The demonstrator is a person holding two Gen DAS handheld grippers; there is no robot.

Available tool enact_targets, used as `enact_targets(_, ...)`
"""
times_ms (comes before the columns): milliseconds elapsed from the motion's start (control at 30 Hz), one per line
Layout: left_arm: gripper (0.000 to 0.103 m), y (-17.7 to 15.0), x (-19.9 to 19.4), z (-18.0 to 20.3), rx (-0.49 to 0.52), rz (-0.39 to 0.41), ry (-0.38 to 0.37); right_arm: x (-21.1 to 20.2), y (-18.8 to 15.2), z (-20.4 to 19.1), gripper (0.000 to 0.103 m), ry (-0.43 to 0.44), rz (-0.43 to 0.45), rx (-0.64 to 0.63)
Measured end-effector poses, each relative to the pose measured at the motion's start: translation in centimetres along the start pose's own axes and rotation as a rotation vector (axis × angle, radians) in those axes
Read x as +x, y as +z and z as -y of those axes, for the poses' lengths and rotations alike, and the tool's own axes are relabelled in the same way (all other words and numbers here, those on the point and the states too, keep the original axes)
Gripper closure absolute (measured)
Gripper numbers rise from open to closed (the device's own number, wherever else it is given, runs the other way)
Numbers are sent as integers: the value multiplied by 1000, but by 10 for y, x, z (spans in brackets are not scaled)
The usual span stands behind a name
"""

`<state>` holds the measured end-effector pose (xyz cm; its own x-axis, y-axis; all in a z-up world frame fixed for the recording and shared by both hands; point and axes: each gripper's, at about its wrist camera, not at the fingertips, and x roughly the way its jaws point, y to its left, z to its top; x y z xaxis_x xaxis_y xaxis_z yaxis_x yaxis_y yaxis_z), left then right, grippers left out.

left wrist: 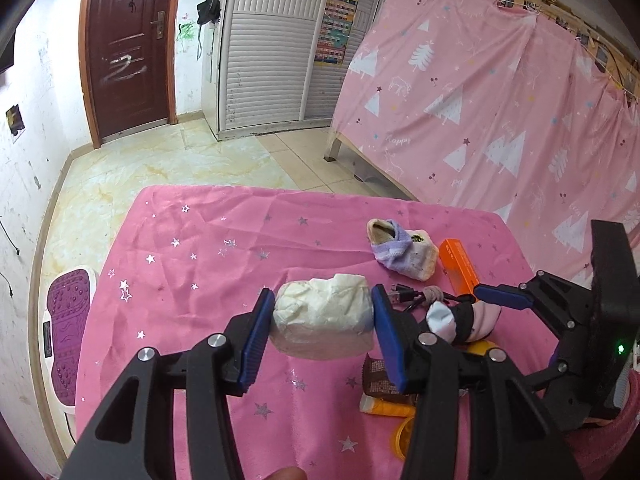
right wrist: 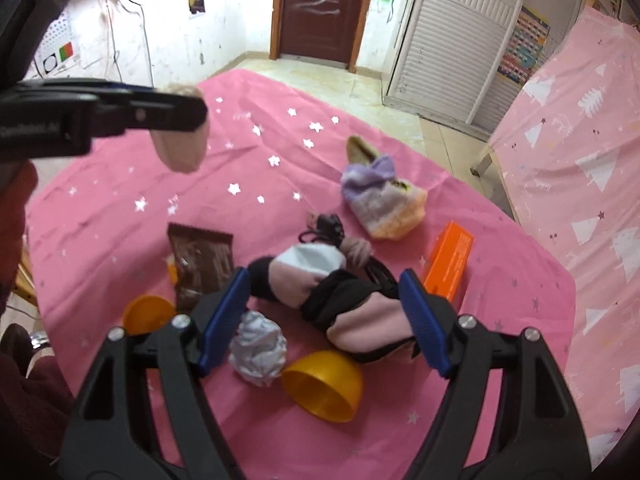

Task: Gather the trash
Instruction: 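Grasp the white tissue ball with the left tool while the right tool grasps the black-pink sock, then carry both items to the yellow bin and open both tools to drop them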

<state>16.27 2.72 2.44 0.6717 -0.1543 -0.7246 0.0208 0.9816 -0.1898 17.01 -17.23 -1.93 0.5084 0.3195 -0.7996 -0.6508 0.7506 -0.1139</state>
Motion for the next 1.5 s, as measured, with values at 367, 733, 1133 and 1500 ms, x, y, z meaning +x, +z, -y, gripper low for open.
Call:
enact_targets(367,59,-2,5,4,1,-16,-6,4,-6,2,58,-13,-18,-14)
enact_targets(733,59,2,4,14,5,-26,-8,-32,-11,8,63,-9,83,27)
enact_targets(1133,59,8,-3,56,59,-15,-27,-70,-34,46,63,-28,183,146)
enact_targets(1500,59,8,10,138,157,-45,-72,-97,-91,108,63,-102,221,297)
